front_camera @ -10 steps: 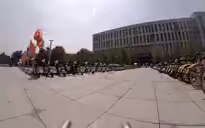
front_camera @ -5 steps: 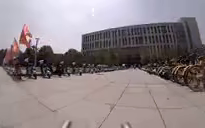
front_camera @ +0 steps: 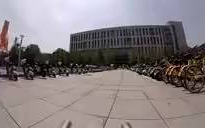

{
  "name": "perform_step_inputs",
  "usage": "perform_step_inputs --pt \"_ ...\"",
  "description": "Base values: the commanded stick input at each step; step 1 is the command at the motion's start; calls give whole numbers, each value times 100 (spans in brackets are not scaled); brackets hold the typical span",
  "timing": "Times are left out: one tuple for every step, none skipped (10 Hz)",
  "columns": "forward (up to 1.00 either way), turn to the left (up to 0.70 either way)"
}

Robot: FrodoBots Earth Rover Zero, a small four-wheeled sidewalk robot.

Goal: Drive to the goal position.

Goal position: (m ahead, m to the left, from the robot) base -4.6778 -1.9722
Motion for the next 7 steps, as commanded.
perform_step_inputs --pt "100 -29" --pt "100 -21" --pt "100 -6" --pt "100 0" --pt "100 0" --pt "100 0" --pt "100 0"
